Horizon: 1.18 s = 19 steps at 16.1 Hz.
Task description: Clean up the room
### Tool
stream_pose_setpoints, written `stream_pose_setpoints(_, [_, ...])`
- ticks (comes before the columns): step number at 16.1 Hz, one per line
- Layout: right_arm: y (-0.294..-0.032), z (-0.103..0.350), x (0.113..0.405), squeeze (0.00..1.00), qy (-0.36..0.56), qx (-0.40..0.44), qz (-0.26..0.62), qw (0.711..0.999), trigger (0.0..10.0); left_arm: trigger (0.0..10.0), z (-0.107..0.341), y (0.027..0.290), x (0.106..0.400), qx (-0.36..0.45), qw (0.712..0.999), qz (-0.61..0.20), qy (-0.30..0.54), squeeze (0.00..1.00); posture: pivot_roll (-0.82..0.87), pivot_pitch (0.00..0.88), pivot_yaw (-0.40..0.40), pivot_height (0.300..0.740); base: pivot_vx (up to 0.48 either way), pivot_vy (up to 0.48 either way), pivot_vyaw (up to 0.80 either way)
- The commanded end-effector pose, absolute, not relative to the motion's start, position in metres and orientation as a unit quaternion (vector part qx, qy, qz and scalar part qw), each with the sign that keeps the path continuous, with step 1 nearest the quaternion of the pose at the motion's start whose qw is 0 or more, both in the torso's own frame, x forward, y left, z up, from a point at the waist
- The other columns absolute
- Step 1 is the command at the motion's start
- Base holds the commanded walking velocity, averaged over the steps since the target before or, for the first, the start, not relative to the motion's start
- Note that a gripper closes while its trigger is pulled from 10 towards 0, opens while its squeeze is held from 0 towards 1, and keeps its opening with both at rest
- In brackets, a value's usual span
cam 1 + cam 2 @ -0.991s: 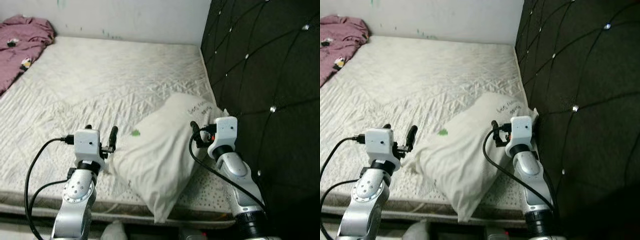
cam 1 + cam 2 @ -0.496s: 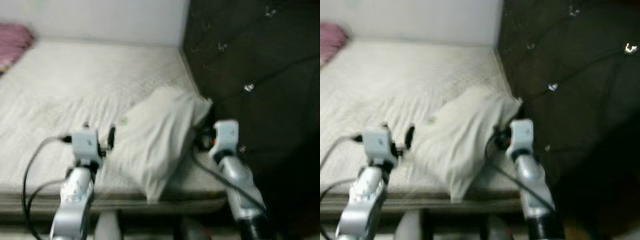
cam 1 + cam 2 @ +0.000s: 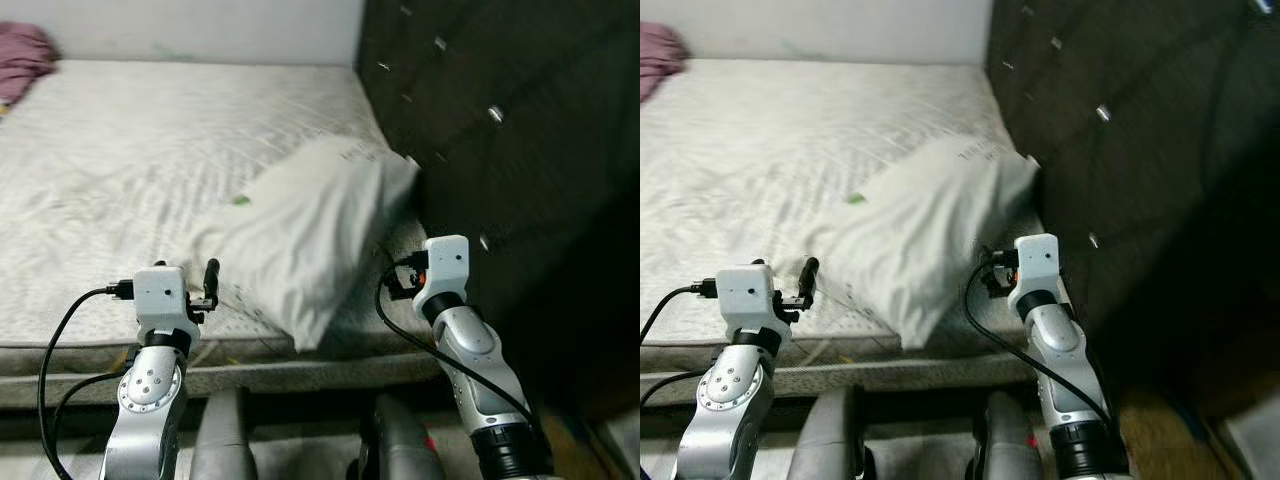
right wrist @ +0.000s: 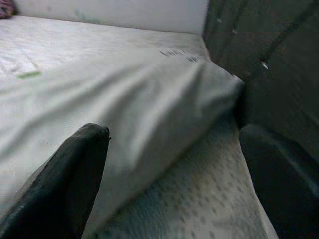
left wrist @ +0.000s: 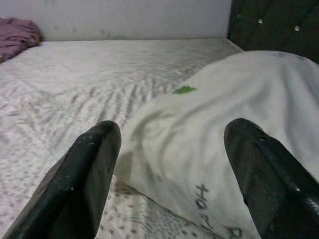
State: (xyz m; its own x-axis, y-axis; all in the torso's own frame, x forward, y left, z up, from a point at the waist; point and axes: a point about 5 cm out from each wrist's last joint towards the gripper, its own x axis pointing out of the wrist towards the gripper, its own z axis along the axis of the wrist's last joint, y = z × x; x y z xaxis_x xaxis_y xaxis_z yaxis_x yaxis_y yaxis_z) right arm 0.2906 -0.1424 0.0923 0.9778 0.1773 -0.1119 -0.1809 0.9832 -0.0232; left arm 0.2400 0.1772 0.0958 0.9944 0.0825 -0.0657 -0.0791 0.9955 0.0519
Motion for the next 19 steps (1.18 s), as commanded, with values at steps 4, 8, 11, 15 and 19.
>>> stream_pose_setpoints(4, [-0.1431,0.0946,0.2932,0.0,0.058,-0.021,0.094,0.994,10.0,10.0,0.0973,0.1858,0.2411,0.016,0.996,0.075,0.038,0.0,-0.04,0.034,-0.045,0.573,0.0,0.0,0.0])
stream_pose_setpoints(8, [-0.1422,0.0937,0.2939,0.0,0.064,-0.023,0.099,0.993,10.0,10.0,0.0973,0.1879,0.2412,0.012,0.996,0.084,0.041,0.0,-0.03,0.038,-0.05,0.573,0.0,0.0,0.0])
stream_pose_setpoints(11, [-0.1377,0.0951,0.2929,0.0,0.058,-0.023,0.119,0.991,10.0,10.0,0.0994,0.1878,0.241,0.003,0.997,0.07,0.034,0.0,-0.04,0.042,-0.048,0.573,0.197,0.0,0.0])
stream_pose_setpoints(15, [-0.1369,0.0953,0.2926,0.0,0.058,-0.019,0.123,0.991,10.0,10.0,0.0995,0.188,0.2415,0.003,0.997,0.068,0.034,0.0,-0.04,0.047,-0.045,0.573,0.342,0.0,0.33])
stream_pose_setpoints(19, [-0.1365,0.0936,0.2933,0.0,0.07,-0.016,0.13,0.989,10.0,10.0,0.0996,0.1874,0.2418,0.0,0.997,0.064,0.035,0.0,-0.04,0.048,-0.049,0.573,0.368,0.0,0.0])
